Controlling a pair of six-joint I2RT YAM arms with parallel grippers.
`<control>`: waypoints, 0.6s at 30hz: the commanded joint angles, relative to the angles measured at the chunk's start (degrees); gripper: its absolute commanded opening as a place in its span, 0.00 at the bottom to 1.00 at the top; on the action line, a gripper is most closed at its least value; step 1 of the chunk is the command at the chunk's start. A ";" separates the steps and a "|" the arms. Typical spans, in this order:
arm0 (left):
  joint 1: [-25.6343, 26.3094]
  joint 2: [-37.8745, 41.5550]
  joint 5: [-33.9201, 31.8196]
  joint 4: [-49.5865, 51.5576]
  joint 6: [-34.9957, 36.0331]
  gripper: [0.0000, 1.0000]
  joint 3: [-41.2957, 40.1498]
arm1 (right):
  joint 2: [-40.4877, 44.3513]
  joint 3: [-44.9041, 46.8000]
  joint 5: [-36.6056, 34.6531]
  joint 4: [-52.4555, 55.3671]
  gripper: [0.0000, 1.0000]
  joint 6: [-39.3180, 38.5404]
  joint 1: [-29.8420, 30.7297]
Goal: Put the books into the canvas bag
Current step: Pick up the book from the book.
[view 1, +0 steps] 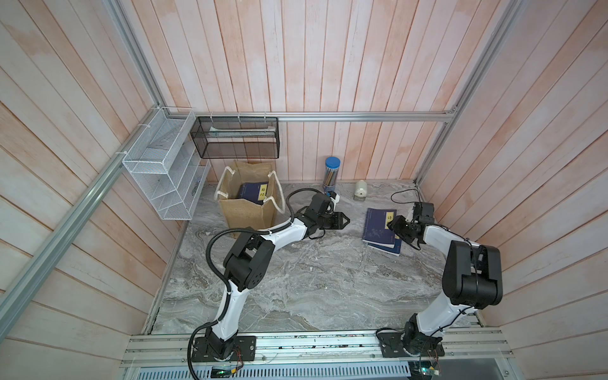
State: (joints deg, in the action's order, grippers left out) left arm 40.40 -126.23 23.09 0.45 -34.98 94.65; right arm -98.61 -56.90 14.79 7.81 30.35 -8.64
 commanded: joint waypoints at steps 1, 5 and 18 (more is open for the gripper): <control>0.98 -4.91 -1.12 -1.41 -5.04 0.42 5.38 | -2.36 -0.79 -0.30 1.30 0.54 -1.75 -0.57; 2.56 -9.81 -2.64 1.32 -6.34 0.42 10.94 | -4.00 -1.10 0.10 2.01 0.51 -2.95 -0.58; 3.63 -21.39 1.09 2.28 -11.18 0.42 21.53 | -4.71 0.01 1.83 3.27 0.41 -4.97 -0.47</control>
State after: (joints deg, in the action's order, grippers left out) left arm 43.94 -145.32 22.50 1.93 -44.40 113.65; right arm -101.91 -57.14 15.14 8.58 26.41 -8.93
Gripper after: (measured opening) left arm 0.420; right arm 0.412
